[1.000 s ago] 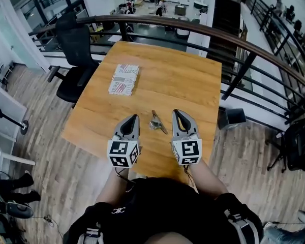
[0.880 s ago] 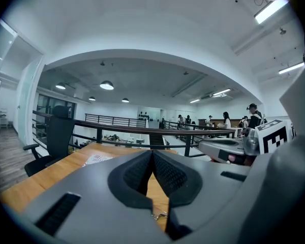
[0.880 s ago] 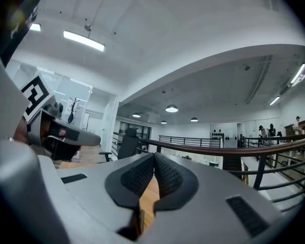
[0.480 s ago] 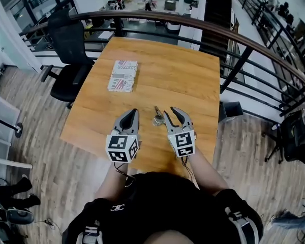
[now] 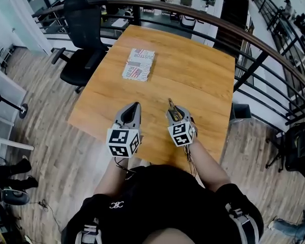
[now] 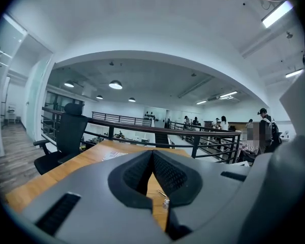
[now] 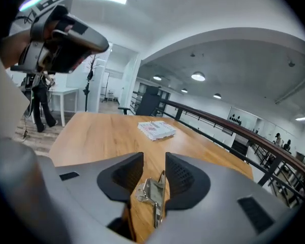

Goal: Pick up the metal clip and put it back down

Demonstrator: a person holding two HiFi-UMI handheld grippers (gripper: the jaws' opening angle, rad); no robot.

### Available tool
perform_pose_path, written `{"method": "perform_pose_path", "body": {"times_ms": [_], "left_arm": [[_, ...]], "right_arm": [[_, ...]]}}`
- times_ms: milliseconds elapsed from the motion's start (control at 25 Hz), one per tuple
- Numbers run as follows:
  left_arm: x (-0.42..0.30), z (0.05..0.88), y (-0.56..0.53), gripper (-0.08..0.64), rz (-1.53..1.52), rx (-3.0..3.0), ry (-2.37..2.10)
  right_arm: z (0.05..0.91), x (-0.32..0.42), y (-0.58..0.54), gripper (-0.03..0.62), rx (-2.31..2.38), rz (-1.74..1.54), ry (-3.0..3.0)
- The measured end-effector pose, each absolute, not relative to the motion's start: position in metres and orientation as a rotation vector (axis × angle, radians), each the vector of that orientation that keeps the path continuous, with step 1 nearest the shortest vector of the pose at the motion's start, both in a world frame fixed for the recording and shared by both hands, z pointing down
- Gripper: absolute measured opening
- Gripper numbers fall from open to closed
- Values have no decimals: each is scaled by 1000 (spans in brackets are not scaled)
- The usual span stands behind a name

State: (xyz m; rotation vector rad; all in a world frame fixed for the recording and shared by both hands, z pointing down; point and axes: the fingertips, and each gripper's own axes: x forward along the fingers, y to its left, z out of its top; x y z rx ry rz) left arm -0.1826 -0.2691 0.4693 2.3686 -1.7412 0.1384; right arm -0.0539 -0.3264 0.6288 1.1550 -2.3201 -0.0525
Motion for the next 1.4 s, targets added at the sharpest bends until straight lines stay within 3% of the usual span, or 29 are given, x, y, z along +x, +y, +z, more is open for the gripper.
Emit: {"method": "perform_pose_path", "body": {"times_ms": [1000, 1080, 1320, 1400], "left_arm": [[-223, 478, -254, 14, 181, 2254, -1845], [-223, 480, -256, 14, 186, 2252, -1842], [-219, 482, -257, 14, 182, 2252, -1841], [-216, 482, -259, 14, 179, 2257, -1834]], "right_arm": [[757, -64, -357, 150, 995, -142, -1918], [761, -62, -360, 103, 1007, -172, -1872], [753, -53, -356, 75, 1046, -183, -1883], [746, -48, -358, 35, 1082, -193, -1892]]}}
